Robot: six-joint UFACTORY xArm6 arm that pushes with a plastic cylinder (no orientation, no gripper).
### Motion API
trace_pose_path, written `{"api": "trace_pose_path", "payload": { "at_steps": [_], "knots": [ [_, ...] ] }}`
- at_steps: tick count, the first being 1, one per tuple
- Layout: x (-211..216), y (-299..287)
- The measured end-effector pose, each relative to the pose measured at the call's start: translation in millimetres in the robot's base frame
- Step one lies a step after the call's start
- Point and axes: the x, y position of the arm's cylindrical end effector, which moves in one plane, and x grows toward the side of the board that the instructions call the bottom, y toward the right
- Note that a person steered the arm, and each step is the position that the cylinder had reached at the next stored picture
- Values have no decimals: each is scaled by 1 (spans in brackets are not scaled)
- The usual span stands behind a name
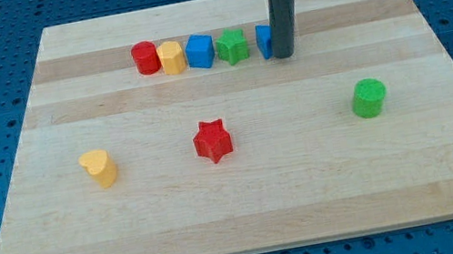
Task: Move the red star to the bottom right of the blue cube
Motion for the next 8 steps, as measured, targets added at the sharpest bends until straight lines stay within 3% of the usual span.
{"api": "trace_pose_path", "payload": {
  "at_steps": [1, 3, 7, 8],
  "knots": [
    [2, -1],
    [109, -32],
    [122, -109],
    [182, -96]
  ]
}}
